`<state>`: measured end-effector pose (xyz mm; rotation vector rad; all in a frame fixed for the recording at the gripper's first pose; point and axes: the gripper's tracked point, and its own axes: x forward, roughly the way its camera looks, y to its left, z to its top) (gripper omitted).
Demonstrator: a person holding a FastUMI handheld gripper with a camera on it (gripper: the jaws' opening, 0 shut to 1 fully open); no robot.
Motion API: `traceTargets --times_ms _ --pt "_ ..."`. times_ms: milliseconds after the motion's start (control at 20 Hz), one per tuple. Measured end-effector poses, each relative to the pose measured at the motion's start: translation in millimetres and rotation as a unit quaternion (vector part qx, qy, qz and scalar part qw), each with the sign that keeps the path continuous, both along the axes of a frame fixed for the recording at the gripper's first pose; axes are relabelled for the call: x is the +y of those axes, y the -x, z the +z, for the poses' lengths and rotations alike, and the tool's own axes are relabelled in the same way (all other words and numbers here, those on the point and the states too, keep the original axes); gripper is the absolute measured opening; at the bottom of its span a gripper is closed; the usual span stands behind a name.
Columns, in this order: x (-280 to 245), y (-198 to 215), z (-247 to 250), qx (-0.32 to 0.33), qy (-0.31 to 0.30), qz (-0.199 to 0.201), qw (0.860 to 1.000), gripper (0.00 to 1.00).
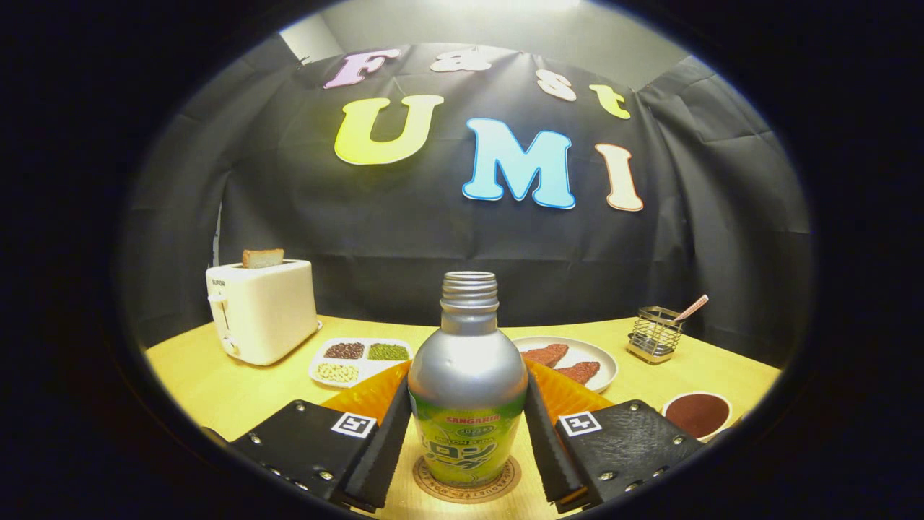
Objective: Take the bottle from table, then pour the juice into the cup, finally place the bottle on the coaster
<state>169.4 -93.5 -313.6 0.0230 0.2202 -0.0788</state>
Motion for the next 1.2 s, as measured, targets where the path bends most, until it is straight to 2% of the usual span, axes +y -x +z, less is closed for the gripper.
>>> traceTargets --times_ms 150,250,450,600,700,850,1000,1200 --pt "-1 4 -1 0.008 -0.018 -0.007 1.0 0.8" --pt "3 8 18 -0.016 -0.026 0.003 1.0 0.99" --pt "-10 36 82 -0.062 0.005 -0.005 0.998 0.98" --pt "1 53 145 -0.091 -0.001 0.025 0.996 0.97" --pt "4 64 182 -0.091 0.019 0.037 0.995 0.97" --pt "-4 79 222 -0.064 0.074 0.019 0.995 0.98" --pt "7 91 261 -0.074 0.049 0.035 0.995 0.97" --pt "-10 109 282 -0.066 0.018 0.023 0.997 0.97"
